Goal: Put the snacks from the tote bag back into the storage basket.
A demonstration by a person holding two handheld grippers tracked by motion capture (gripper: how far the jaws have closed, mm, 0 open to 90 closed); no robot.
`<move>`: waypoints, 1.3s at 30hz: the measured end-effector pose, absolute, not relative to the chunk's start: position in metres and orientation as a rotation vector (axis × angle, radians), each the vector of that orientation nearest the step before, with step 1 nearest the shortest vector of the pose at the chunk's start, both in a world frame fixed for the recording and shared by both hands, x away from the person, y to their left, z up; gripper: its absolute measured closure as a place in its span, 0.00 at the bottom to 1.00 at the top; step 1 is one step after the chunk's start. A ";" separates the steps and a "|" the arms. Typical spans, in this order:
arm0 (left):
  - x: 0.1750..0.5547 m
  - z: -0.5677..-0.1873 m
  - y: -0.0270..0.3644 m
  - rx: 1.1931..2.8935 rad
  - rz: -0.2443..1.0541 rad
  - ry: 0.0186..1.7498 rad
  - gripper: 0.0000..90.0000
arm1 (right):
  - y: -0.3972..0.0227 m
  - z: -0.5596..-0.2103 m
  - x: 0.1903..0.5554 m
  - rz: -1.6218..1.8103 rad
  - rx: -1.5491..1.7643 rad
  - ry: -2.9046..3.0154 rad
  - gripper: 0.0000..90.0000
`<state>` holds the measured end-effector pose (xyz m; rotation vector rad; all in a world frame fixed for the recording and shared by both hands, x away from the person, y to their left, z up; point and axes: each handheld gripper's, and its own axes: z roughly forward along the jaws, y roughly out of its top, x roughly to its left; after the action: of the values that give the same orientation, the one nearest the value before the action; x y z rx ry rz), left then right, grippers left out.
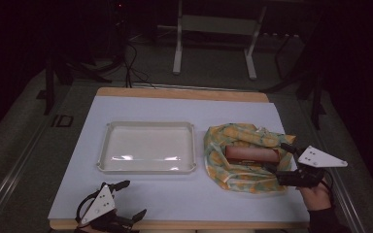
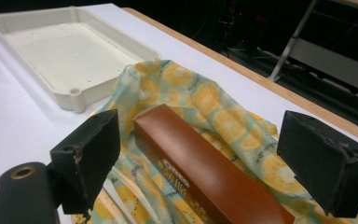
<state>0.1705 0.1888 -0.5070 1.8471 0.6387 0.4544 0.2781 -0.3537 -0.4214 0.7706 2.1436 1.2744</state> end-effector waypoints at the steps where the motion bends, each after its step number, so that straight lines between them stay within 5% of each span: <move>1: 0.171 -0.507 0.189 1.847 0.451 0.639 0.02 | -0.355 -0.419 0.280 1.269 0.777 2.150 0.15; 28: 0.171 -0.507 0.186 1.852 0.419 0.611 0.02 | -0.364 -0.396 0.333 1.262 0.690 2.588 0.15; 39: 0.172 -0.507 0.187 1.834 0.408 0.623 0.01 | -0.353 -0.408 0.356 0.977 0.552 2.740 0.25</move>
<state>0.1717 0.1870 -0.5072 1.8337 0.6227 0.4076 0.3564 -0.3533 -0.4078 0.5522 2.7397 0.9773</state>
